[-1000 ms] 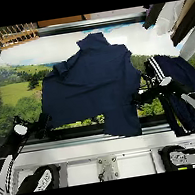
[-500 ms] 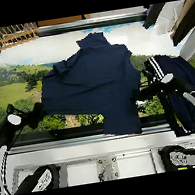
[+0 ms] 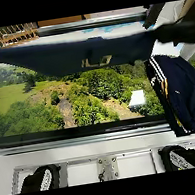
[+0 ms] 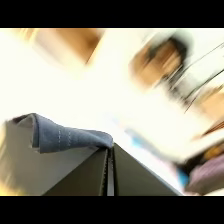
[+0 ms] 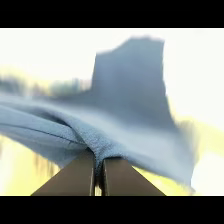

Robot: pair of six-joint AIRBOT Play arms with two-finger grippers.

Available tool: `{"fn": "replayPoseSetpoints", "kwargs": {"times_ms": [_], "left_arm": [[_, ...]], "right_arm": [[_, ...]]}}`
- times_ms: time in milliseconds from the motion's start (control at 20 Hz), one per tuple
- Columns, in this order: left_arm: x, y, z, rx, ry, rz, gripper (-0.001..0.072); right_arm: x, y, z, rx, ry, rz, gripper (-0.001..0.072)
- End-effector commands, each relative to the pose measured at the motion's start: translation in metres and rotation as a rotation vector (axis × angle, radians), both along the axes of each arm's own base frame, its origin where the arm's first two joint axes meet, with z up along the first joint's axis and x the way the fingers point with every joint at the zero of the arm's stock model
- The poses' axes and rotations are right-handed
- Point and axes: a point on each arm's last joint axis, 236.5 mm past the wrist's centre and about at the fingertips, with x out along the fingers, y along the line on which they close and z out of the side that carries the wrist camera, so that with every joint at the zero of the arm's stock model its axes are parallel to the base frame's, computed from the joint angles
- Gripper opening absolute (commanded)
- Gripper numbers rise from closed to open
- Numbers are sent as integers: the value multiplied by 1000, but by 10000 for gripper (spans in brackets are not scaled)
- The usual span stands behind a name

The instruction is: Fold the clothes and pants, and hang the long-sleeved shirts on hangers.

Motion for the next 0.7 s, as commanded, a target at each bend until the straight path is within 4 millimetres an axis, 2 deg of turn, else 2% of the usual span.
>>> {"fn": "replayPoseSetpoints", "kwargs": {"times_ms": [0,50,150,250,350,400,500,600,650], "left_arm": [[-98,-21,119,113,-312,12,11],[-122,-27,138,126,-374,15,11],[-162,-34,165,152,-481,26,11],[-192,-39,184,169,-564,38,11],[-203,-41,191,175,-594,42,11],[-200,-40,191,180,-589,43,11],[-178,-36,182,176,-538,38,11],[-137,-29,163,171,-438,27,11],[-110,-24,148,161,-374,20,11]], "right_arm": [[-87,-2,161,-2,-450,-70,17],[-113,-4,189,10,-548,-96,17],[-154,-8,218,-1,-666,-135,17],[-180,-6,229,-8,-713,-141,17],[-192,-5,234,-2,-732,-140,17],[-193,-5,234,22,-722,-141,17],[-184,-5,228,56,-681,-139,17],[-164,-4,213,85,-597,-129,16],[-147,-4,199,106,-530,-121,16]]}}
